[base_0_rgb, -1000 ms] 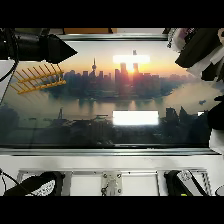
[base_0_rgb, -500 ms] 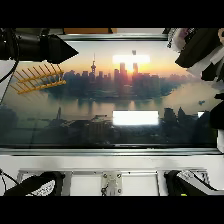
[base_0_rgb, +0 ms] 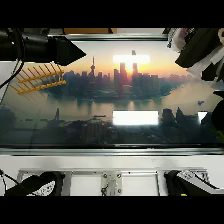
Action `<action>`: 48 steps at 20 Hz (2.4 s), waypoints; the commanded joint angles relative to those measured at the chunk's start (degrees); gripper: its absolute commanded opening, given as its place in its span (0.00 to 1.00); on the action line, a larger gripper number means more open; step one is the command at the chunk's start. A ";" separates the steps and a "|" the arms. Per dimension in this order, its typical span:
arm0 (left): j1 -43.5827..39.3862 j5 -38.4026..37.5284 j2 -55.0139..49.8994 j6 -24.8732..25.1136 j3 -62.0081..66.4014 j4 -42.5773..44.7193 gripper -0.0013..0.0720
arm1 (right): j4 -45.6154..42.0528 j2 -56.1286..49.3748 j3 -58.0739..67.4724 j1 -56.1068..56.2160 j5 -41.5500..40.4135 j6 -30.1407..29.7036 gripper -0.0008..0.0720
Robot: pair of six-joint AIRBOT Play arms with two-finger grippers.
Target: Fold the clothes and pants, and hang the long-sleeved shirts on hangers.
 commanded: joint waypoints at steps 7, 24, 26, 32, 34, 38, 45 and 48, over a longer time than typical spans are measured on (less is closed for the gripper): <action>-0.22 0.17 -0.04 0.00 0.04 0.04 0.04 | 9.75 7.54 0.07 0.04 -5.55 -0.22 0.68; -0.22 8.83 5.42 0.02 -14.82 0.44 0.04 | 50.99 9.92 -11.28 58.16 23.67 -35.63 0.68; -0.22 10.08 7.04 0.02 -19.50 -0.04 0.04 | 49.57 8.98 -16.72 67.69 28.65 -35.58 0.68; -0.22 10.75 8.28 0.00 -26.25 -0.04 0.04 | 43.45 7.28 -30.91 83.87 29.59 -35.58 0.68; -0.22 10.75 8.28 -0.02 -27.45 -0.02 0.04 | 43.54 6.78 -31.89 84.78 30.01 -35.56 0.68; -0.22 10.67 8.26 -0.02 -28.04 -0.02 0.04 | 43.65 6.67 -31.89 84.78 30.47 -35.58 0.68; -0.22 10.67 8.26 0.00 -28.04 0.00 0.04 | 43.63 6.67 -31.89 84.78 30.64 -35.58 0.05; -0.22 10.67 8.26 -0.02 -28.04 0.00 0.04 | 43.65 6.67 -31.89 84.78 30.62 -35.58 0.04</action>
